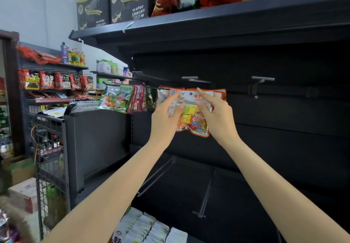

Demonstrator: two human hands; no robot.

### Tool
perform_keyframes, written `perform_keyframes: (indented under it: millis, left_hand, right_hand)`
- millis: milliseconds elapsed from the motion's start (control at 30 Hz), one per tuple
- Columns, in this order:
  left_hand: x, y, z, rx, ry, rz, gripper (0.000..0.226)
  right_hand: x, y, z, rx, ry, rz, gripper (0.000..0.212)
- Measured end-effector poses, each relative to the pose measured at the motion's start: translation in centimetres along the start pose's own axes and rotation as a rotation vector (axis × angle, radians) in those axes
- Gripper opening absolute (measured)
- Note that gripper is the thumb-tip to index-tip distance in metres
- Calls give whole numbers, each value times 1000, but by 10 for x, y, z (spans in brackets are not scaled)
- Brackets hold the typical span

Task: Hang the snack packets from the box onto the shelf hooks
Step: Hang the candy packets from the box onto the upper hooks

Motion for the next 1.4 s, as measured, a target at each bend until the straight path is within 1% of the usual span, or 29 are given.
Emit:
perform_keyframes:
  millis: [200,367,467,533,600,667,733,800,867,1000,1067,1100,1167,1233,1300,1333,1400]
  left_hand:
    - [-4,-3,-5,-7,-59,5,43]
    - [-15,-16,-15,-30,-263,-19,52]
    - [-35,-32,-30,19,-291,-135,61]
    - [-52,-45,-36,46,-315,-227,66]
    - [-68,-55,-38,40,-365,-309,67]
    - [-80,-62,-37,41,-430,-379,68]
    - [-88,-67,-38,46,-465,-428,74]
    - [-94,-72,-40,44,-507,-466,79]
    - [-97,-74,-39,35,-526,-486,78]
    - [-97,-74,-39,14,-424,-472,70]
    - [-93,-74,-39,10,-414,-445,64]
    - [-90,-73,-36,-10,-432,-423,59]
    - [-80,-69,-26,-55,-467,-361,52]
    - [-71,-64,-17,-102,-483,-298,41]
    - [-62,-56,-10,-162,-561,-263,31]
    - [-56,-51,-8,-182,-613,-245,28]
    - [-38,-39,-5,-197,-684,-178,25]
  right_hand:
    - [2,0,7,21,86,42,43]
    - [-2,-5,21,37,215,12,50]
    - [-3,-11,35,49,333,-8,61]
    - [-5,-19,47,-16,435,-51,72]
    - [-4,-27,58,-99,600,-84,81]
    - [-3,-34,66,-114,754,-96,83]
    - [-4,-39,69,-96,850,-118,82]
    - [-2,-45,71,-113,934,-141,81]
    - [0,-51,77,-153,1041,-150,83]
    - [-3,-58,78,-181,1197,-198,83]
    - [-4,-56,75,-166,1186,-212,81]
    - [-5,-54,72,-124,1157,-199,78]
    - [-5,-47,62,23,1048,-135,70]
    - [-5,-35,50,134,893,-56,54]
    - [-5,-25,40,156,728,-5,33]
    - [-7,-21,37,141,652,-13,26]
    - [-14,-16,35,95,498,-68,22]
Point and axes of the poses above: each hand's wrist, its own y-axis away from the middle knuckle, its own x-axis out of the back of the hand, z = x × y, the point moved 6 cm from there along -y, towards the middle knuckle, and after that the axes turned 14 degrees about -y, right-handed, at the moved point
